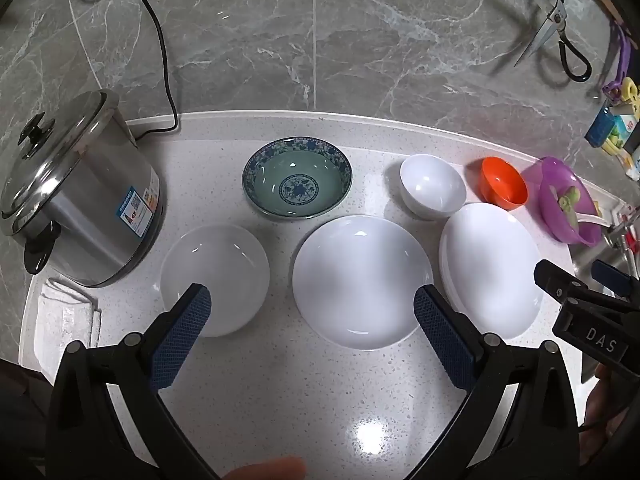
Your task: Organize plates and bowls
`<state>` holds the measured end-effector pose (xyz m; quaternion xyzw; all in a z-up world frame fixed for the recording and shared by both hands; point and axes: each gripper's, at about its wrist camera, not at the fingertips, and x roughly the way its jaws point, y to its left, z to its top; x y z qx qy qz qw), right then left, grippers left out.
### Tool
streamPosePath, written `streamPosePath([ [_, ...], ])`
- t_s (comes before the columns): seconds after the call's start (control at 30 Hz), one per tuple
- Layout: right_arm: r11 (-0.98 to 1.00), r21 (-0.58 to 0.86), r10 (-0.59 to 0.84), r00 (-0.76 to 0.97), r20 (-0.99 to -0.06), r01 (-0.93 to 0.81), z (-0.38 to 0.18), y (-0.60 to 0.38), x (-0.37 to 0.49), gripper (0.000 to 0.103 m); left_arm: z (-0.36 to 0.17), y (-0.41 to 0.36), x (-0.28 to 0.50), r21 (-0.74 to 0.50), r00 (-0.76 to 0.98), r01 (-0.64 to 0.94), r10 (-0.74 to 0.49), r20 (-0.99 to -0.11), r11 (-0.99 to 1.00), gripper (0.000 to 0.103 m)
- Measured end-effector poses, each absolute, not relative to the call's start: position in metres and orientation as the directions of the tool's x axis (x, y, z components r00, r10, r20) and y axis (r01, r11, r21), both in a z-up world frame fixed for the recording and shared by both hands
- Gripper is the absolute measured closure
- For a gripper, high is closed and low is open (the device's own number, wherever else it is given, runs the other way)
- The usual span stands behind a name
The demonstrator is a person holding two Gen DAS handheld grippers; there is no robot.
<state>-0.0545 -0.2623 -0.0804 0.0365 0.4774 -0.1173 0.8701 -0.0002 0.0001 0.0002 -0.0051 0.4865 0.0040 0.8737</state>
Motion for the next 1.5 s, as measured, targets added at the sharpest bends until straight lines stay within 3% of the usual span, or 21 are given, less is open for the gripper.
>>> streamPosePath([
  [1.5, 0.970, -0.049, -0.169, 0.511, -0.843, 0.239, -0.085, -0.264, -0.047, 0.006, -0.013, -0.001, 0.005, 0.004, 0.511, -0.014, 0.010, -0.859, 1.000, 0.001],
])
